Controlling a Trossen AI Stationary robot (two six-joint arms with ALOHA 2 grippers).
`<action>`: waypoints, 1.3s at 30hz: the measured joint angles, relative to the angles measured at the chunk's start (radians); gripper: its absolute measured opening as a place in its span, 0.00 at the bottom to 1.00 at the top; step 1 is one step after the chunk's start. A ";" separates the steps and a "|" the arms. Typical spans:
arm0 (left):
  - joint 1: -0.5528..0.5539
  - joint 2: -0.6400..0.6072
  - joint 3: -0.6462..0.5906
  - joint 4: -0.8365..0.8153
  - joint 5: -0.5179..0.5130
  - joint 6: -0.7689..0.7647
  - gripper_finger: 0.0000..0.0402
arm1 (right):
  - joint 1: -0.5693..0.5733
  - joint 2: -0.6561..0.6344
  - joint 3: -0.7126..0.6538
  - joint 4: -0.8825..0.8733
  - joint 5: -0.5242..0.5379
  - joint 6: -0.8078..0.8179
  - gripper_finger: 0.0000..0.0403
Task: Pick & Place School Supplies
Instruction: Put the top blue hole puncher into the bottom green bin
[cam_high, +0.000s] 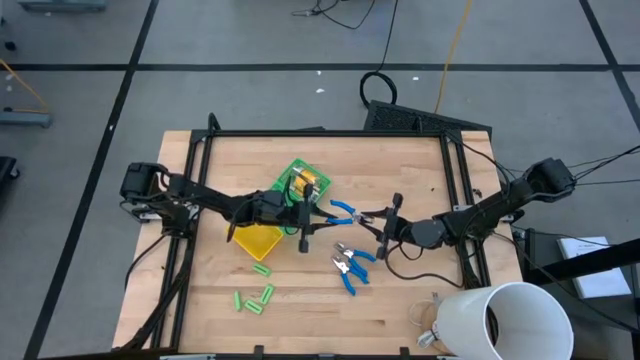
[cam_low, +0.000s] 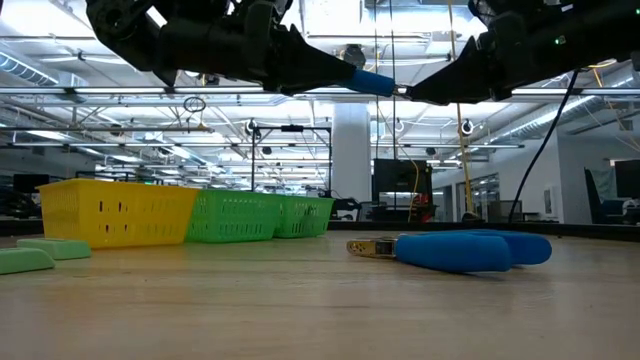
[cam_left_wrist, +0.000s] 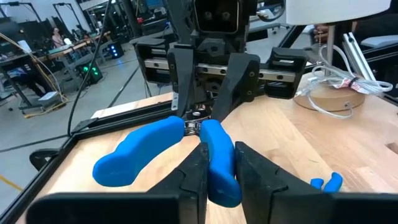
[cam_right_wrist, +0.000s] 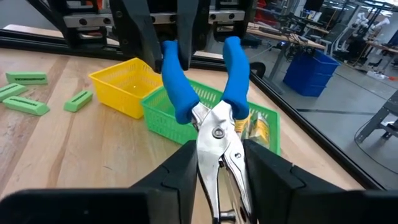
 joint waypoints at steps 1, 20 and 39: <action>0.001 0.000 0.000 0.000 0.000 0.003 0.16 | 0.000 0.000 0.000 0.000 0.001 0.000 0.28; 0.022 -0.358 -0.025 -0.590 -0.126 0.021 0.09 | 0.075 -0.126 0.000 -0.114 -0.003 -0.009 0.42; 0.052 -0.856 -0.449 -0.749 -0.038 -0.225 0.09 | 0.083 -0.138 0.000 -0.134 0.003 0.011 0.40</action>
